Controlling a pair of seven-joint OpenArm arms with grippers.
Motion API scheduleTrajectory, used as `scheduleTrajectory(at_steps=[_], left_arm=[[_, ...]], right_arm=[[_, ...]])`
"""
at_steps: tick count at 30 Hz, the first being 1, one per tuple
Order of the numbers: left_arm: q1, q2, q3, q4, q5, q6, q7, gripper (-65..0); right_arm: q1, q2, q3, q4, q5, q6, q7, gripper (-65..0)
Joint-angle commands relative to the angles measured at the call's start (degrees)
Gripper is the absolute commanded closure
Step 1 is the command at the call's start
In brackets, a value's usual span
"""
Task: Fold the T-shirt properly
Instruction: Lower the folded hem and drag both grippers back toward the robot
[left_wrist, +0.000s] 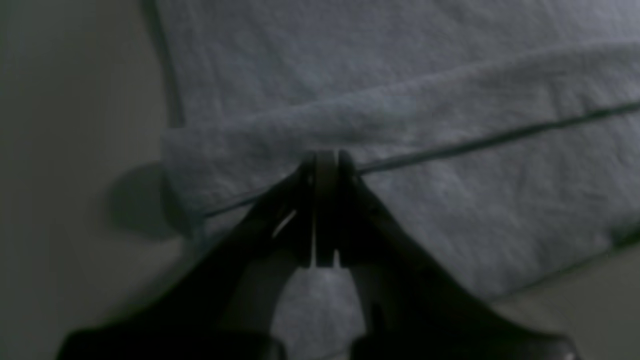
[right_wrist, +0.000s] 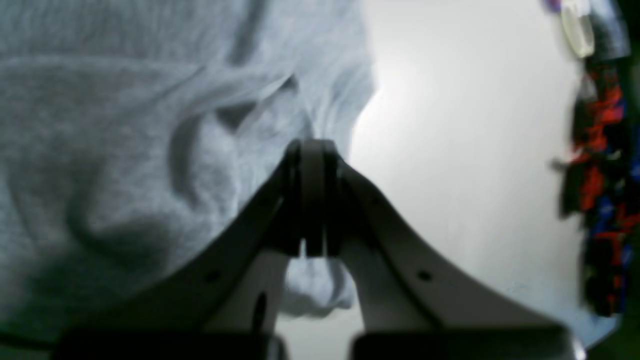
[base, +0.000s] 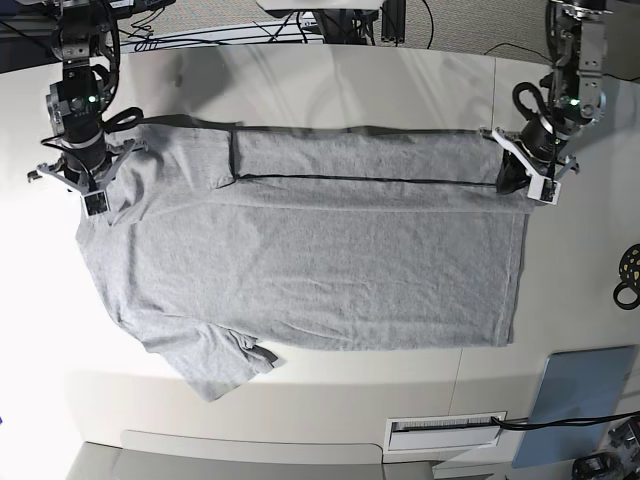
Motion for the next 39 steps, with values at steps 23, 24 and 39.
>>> scheduleTrajectory(at_steps=[23, 24, 39], left_arm=[[7.9, 4.6, -0.5, -4.5, -1.3, -2.3, 1.6, 0.0], [8.7, 4.3, -0.5, -4.4, -1.2, -2.2, 1.5, 0.0], [22.2, 1.4, -0.5, -0.6, 4.5, -2.3, 1.2, 0.0]], right_arm=[[-8.0, 1.0, 0.9, -9.9, 0.0, 3.2, 7.7, 0.0], [-8.9, 1.1, 0.9, -9.7, 0.0, 2.7, 7.7, 0.0], [-20.6, 1.2, 0.9, -6.5, -5.0, -1.7, 9.0, 0.0]])
